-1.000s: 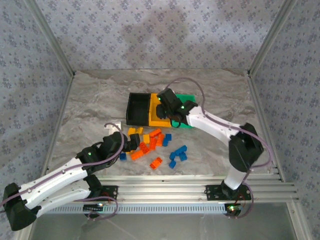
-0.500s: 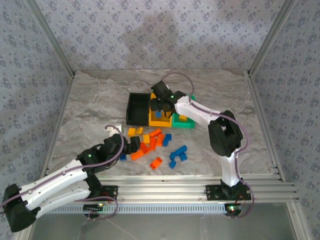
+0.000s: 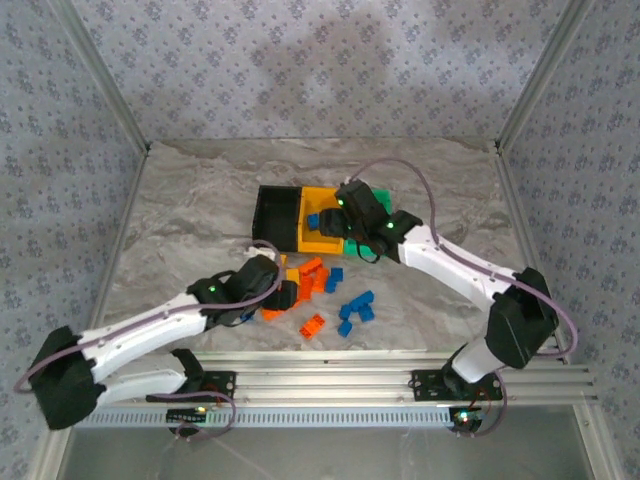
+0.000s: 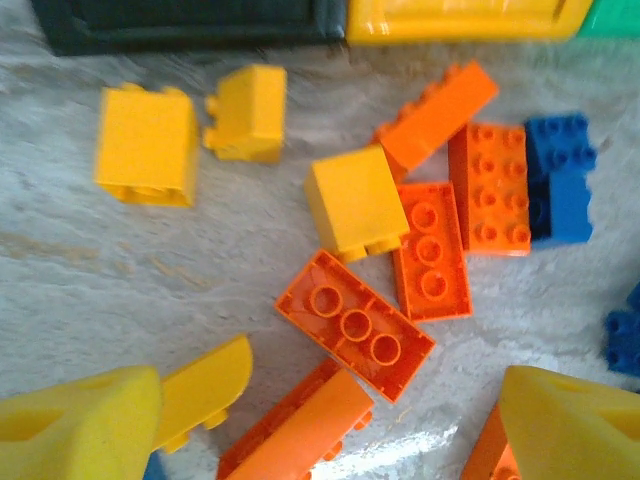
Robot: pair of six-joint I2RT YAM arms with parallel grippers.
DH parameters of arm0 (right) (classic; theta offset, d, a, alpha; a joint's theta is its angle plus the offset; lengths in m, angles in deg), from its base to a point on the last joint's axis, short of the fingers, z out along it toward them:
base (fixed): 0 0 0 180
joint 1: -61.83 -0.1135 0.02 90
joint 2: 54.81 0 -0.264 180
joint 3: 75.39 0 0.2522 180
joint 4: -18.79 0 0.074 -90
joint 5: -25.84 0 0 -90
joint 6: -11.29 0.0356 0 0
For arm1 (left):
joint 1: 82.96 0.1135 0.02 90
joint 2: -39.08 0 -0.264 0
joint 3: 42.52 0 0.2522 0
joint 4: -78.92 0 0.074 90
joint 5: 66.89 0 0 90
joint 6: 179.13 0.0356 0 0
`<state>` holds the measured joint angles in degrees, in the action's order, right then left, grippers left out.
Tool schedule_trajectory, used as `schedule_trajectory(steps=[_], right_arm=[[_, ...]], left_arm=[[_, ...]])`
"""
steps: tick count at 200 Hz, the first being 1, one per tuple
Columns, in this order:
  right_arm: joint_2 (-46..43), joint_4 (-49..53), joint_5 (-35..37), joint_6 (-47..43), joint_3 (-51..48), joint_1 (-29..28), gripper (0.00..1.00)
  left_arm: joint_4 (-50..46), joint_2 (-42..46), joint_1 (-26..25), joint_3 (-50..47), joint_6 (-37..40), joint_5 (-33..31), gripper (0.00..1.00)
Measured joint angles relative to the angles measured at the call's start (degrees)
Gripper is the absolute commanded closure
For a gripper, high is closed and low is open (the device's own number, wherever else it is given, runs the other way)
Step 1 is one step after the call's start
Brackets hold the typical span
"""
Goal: Sort the legos into containers by color
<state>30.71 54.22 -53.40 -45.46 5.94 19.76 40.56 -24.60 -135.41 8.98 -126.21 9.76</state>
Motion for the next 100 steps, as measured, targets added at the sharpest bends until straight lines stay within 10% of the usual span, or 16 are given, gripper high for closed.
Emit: schedule_trajectory(steps=[100], right_arm=[[-12.7,-0.7,0.0,4.5,-16.4,3.9,0.27]], left_arm=[[0.1,-19.1,-15.4,11.0,6.5,6.6,0.23]])
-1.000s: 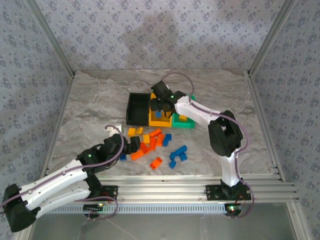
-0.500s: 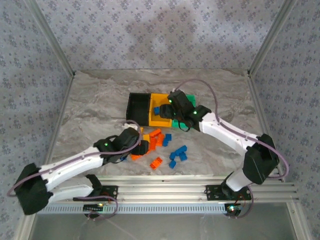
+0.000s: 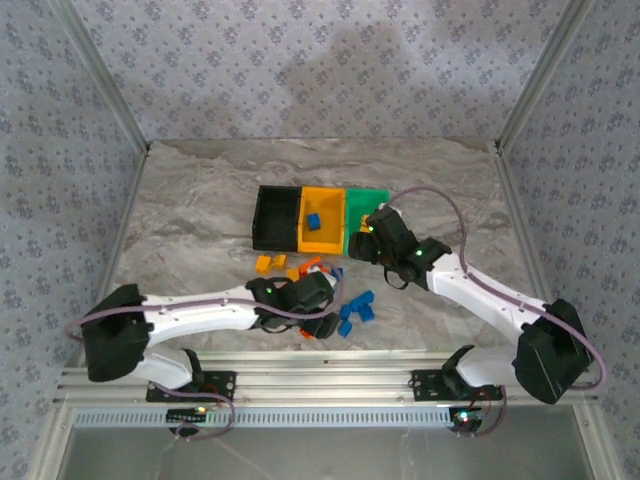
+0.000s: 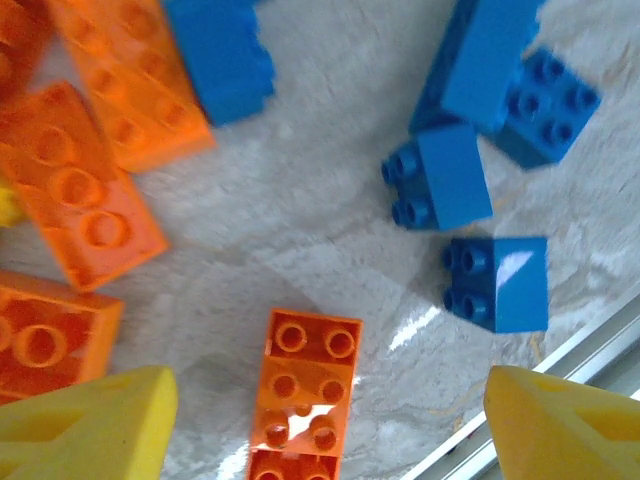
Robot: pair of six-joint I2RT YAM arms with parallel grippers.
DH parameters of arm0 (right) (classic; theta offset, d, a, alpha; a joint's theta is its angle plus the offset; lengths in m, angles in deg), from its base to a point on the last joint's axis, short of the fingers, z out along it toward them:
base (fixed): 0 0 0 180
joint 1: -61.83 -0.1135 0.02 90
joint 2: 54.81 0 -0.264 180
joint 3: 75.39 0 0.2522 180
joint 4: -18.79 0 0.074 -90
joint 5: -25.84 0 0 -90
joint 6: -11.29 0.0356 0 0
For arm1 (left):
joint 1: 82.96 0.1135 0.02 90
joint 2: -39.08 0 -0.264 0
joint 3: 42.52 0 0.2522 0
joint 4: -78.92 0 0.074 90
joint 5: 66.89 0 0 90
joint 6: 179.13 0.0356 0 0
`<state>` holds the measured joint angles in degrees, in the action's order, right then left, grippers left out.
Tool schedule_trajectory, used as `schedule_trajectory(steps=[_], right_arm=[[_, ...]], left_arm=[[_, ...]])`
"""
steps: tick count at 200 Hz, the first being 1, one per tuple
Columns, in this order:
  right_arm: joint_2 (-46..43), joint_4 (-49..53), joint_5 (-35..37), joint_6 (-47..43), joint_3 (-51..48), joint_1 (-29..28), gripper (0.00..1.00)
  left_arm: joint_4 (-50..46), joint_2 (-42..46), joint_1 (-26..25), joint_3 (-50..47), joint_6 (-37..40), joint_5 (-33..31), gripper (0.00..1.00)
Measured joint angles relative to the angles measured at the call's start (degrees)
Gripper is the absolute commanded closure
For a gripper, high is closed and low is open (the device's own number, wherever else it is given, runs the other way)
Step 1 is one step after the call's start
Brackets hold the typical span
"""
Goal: Sort the legos into containers by color
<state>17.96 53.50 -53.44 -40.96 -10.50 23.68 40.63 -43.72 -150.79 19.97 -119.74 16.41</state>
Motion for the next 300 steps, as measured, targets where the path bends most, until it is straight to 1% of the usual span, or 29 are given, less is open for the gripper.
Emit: schedule_trajectory(steps=[41,74,100,114,134,158,178,191,211,219,232,246,264,281,291,300], right_arm=[[-4.0,0.0,-0.2,0.2,-1.2,1.5,0.26],[-7.1,0.2,-0.5,0.2,-2.1,2.6,0.26],[-8.4,0.2,-0.7,0.2,-3.0,3.5,0.26],[-8.6,0.2,-0.9,0.2,-3.5,4.0,0.26],[-8.6,0.2,-1.0,0.4,-3.7,4.5,0.26],[-8.7,0.2,-1.1,0.4,-3.7,4.8,0.26],[-9.1,0.3,-1.1,0.4,-3.7,5.0,0.26],[-9.6,0.3,-1.1,0.4,-3.7,5.3,0.26],[-10.3,0.3,-1.1,0.4,-3.7,5.5,0.26],[-10.6,0.3,-1.1,0.4,-3.7,5.5,0.26],[-10.8,0.3,-1.1,0.4,-3.7,5.6,0.26],[-10.9,0.3,-1.1,0.4,-3.7,5.7,0.26],[-10.9,0.3,-1.1,0.4,-3.7,5.8,0.26],[-10.9,0.5,-1.3,0.4,-3.7,5.8,0.26],[-10.9,0.7,-1.4,0.4,-3.7,5.9,0.26],[-10.9,0.7,-1.5,0.4,-3.7,5.9,0.26]], left_arm=[[-1.1,-9.2,-1.3,2.4,1.1,0.0,0.30],[-1.3,-11.6,-1.4,3.7,1.4,-0.2,0.38],[-1.7,-12.9,-2.5,3.9,1.3,-1.1,0.46],[-1.9,-13.1,-3.2,4.3,1.2,-1.7,0.51],[-1.9,-13.3,-4.0,4.5,0.8,-2.4,0.61],[-1.7,-13.3,-4.5,4.5,0.8,-3.0,0.69],[-2.1,-13.0,-4.6,4.5,0.7,-3.6,0.72],[-3.4,-12.3,-4.5,4.5,0.6,-5.3,0.73],[-5.7,-8.5,-3.7,4.5,0.7,-8.5,0.73],[-6.1,-5.7,-2.6,4.5,0.8,-9.7,0.73],[-5.9,-0.2,0.7,4.5,0.8,-11.4,0.73],[-4.4,5.6,6.0,4.5,0.9,-12.6,0.71],[-0.3,10.7,14.8,4.5,0.9,-13.0,0.71],[3.1,10.7,21.7,5.0,0.9,-12.8,0.69],[4.6,8.5,25.2,6.1,1.2,-12.1,0.69],[5.7,5.9,27.3,7.4,1.4,-11.8,0.69]])
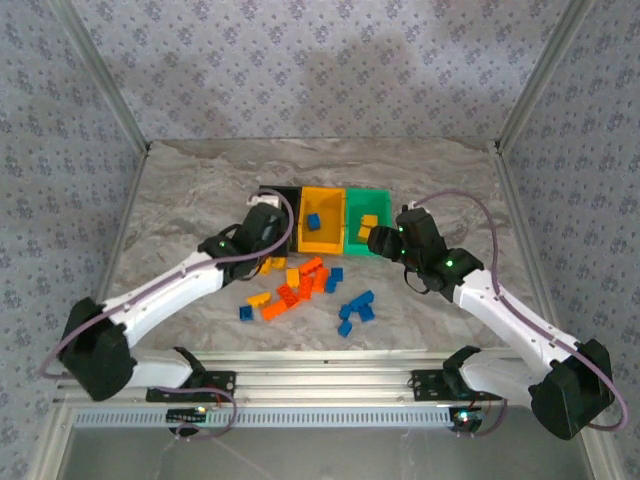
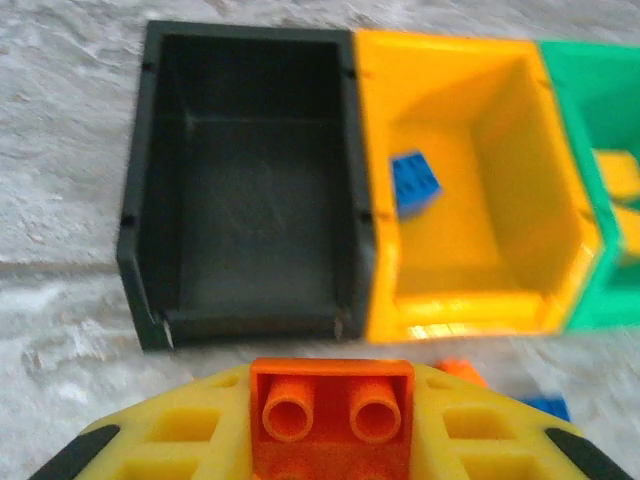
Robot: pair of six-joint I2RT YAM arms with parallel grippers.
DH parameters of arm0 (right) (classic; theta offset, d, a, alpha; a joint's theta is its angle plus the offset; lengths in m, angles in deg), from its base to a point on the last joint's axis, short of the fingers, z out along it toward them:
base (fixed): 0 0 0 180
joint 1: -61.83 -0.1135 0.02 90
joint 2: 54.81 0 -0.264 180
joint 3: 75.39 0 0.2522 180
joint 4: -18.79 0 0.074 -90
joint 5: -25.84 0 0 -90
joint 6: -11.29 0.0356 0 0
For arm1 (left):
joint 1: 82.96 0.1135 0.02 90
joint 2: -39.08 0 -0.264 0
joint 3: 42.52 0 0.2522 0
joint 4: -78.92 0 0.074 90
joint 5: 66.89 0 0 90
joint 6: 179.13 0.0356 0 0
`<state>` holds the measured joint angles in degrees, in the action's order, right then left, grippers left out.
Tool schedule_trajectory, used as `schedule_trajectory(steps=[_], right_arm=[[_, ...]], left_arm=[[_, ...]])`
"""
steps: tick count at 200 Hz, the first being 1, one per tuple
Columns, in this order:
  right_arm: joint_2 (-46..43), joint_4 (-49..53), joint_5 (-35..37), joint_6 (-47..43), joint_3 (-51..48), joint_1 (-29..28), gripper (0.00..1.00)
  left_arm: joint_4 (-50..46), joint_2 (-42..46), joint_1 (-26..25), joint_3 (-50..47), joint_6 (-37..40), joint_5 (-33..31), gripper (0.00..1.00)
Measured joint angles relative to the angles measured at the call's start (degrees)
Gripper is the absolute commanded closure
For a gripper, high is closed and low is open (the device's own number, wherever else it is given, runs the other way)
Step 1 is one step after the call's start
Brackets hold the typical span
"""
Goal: Sort the legos into containers by color
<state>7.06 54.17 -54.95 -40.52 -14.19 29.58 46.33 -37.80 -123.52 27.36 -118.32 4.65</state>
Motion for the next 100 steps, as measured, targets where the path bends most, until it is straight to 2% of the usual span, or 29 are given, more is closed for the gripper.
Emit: schedule_trajectory(steps=[34,61,71,100], right_arm=[[0.0,0.0,-0.7,0.2,0.0,0.0,0.26],[0.0,0.0,-1.1,0.4,-0.1,-0.1,0.25],[0.0,0.0,-1.3,0.4,-0.3,-0.2,0.25],[-0.1,0.5,-1.9,0.6,-1.2,-0.4,0.24]], left_arm=[[3.8,-12.8,5.7,6.1,0.8,1.8,0.68],[5.0,-19.3,8.4,10.1,0.9,2.4,0.66],[5.1,-21.2,9.2,11.7,0.9,2.4,0.61],[5.4,-24.1,10.2,14.4,0.3,2.6,0.38]])
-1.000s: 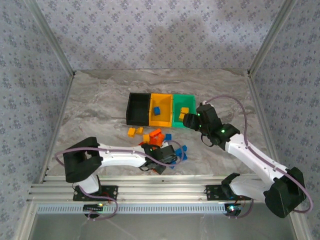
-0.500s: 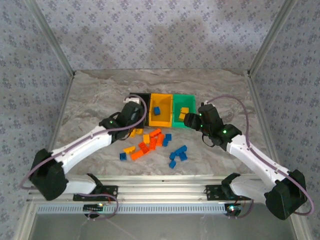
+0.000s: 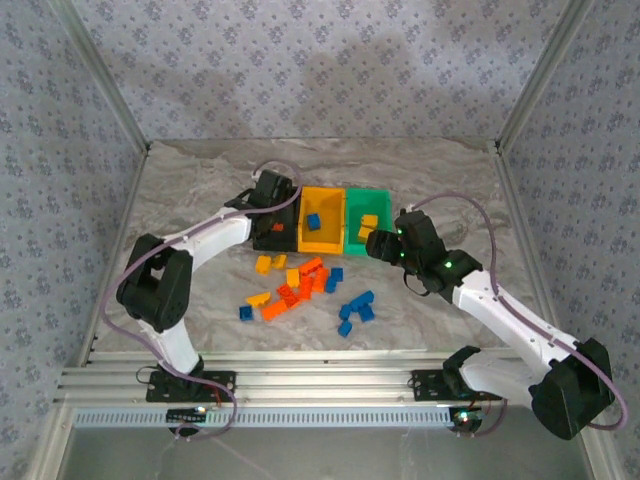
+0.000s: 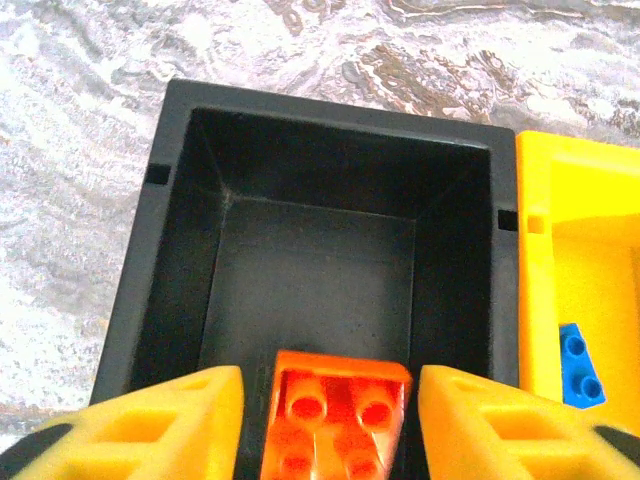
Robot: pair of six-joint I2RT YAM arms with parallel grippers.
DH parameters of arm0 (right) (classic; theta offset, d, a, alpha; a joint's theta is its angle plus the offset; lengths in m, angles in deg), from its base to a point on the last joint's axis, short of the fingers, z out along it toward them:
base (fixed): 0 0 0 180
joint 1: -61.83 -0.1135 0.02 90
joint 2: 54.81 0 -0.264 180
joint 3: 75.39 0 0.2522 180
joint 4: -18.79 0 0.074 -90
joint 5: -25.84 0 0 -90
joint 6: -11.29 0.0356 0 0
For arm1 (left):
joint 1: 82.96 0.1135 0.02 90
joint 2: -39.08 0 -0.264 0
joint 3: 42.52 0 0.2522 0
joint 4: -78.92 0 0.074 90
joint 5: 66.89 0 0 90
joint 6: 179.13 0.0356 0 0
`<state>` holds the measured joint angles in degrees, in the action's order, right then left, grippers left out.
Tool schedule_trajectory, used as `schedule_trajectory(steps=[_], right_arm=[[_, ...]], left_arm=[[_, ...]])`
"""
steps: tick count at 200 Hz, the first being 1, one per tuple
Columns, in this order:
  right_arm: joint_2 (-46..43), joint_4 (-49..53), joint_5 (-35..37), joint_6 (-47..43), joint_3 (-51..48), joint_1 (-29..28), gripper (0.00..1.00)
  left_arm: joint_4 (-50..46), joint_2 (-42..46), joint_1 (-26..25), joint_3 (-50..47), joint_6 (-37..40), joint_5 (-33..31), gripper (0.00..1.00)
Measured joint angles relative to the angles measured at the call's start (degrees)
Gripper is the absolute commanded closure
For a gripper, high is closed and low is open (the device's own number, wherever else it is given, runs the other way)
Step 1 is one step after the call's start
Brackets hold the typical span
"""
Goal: Sort the legos into containers by color
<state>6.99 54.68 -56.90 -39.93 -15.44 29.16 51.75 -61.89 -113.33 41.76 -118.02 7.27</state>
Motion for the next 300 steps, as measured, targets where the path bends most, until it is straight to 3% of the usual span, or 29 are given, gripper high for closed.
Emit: schedule_trajectory(steps=[28,62,79,131,169,222,300], right_arm=[[-0.3,0.4,-0.7,0.3,-1.2,-0.1,0.23],[0.0,0.4,-2.5,0.4,-2.0,-0.7,0.23],[1.2,0.3,-3.3,0.4,-2.0,-2.1,0.24],[7.7,0.3,-3.7,0.7,-2.4,-8.9,0.23],[10.8,0.7,-1.4,3.0,-4.4,-12.6,0.23],[10.1,2.8,2.3,6.8,-8.1,-18.2,0.28],[13.3,3.2,1.9,7.8,-11.3,-22.0,0.40]], left_arm=[[0.1,-0.3,0.0,0.3,-0.7,1.3,0.25],[0.1,1.8,-0.7,0.1,-2.0,3.9,0.15],[0.4,6.8,-2.0,-1.5,-2.5,5.4,0.00],[2.7,28.5,-10.8,-14.3,-4.7,7.7,0.01],[1.5,39.2,-16.6,-27.3,-8.3,7.3,0.00],[-2.5,51.0,-18.2,-37.8,-14.0,6.4,0.01],[-6.1,57.5,-18.2,-39.0,-16.2,2.1,0.00]])
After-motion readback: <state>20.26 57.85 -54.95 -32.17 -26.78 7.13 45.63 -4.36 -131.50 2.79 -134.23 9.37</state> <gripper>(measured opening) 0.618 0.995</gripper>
